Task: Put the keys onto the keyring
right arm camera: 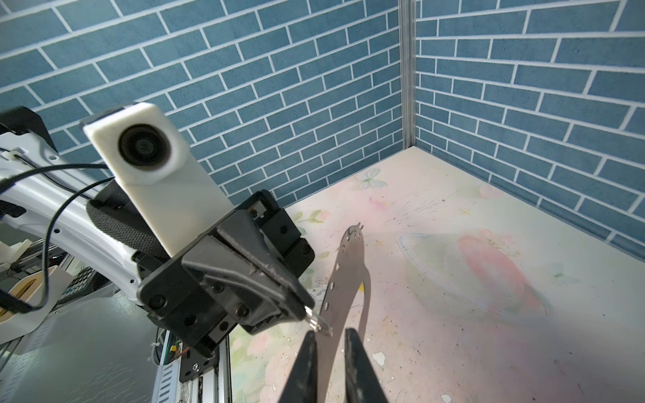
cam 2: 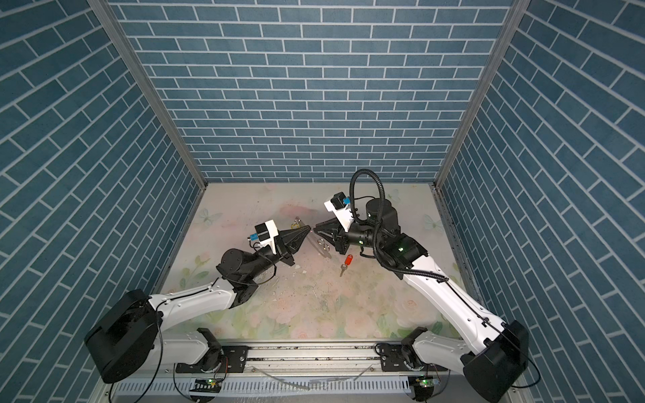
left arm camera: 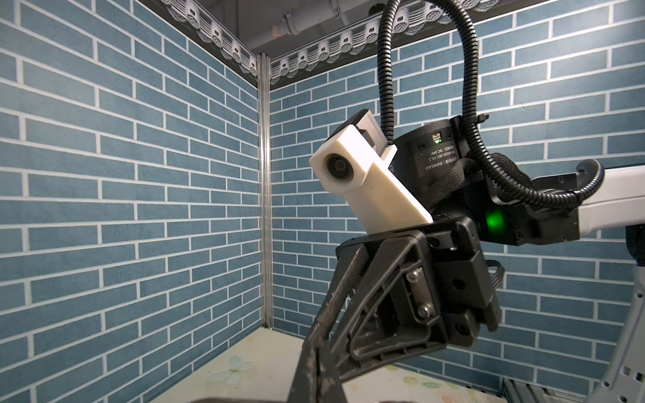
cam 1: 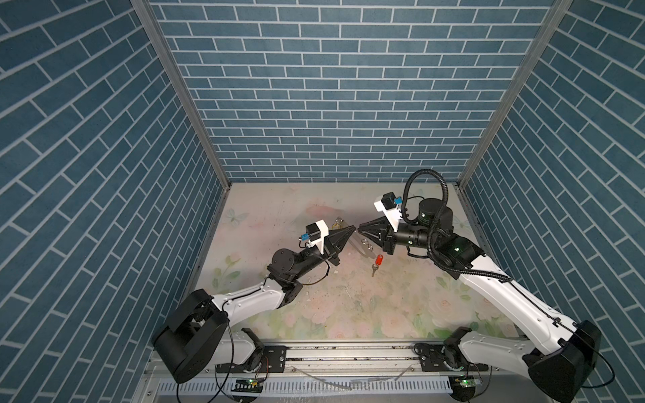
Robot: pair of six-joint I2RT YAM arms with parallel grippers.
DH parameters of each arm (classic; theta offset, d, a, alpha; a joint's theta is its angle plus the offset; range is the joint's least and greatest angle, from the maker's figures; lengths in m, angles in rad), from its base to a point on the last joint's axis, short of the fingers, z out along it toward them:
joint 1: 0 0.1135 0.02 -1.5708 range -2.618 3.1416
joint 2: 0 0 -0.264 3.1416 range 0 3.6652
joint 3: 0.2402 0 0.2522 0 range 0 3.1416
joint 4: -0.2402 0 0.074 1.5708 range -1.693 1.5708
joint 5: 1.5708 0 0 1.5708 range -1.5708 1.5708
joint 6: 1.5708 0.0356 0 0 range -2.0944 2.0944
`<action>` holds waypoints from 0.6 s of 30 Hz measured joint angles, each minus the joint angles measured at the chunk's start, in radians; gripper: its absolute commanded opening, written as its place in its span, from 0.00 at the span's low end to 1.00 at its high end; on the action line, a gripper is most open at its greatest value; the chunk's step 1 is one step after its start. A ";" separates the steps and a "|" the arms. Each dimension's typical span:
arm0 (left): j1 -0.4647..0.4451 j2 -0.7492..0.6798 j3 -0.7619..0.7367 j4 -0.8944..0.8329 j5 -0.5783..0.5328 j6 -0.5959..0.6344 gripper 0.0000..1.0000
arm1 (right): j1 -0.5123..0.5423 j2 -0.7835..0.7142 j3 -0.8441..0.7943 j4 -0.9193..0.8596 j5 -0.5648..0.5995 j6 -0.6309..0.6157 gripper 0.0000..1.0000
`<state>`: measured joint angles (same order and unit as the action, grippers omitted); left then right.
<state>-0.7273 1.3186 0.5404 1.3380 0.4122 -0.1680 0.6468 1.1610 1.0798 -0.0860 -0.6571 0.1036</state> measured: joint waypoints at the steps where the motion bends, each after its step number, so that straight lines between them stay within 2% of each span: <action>1: 0.000 0.002 0.006 0.004 0.004 0.000 0.00 | 0.000 0.000 0.000 0.006 -0.001 0.003 0.17; 8: 0.001 0.018 0.045 0.018 0.038 -0.014 0.00 | -0.004 0.012 0.004 0.016 -0.040 0.000 0.11; 18: 0.008 0.036 0.067 0.026 0.063 -0.037 0.00 | -0.013 0.021 0.027 -0.007 -0.081 -0.007 0.08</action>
<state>-0.7193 1.3544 0.6075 1.3643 0.4755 -0.2054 0.6334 1.1820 1.1065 -0.0929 -0.7380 0.0967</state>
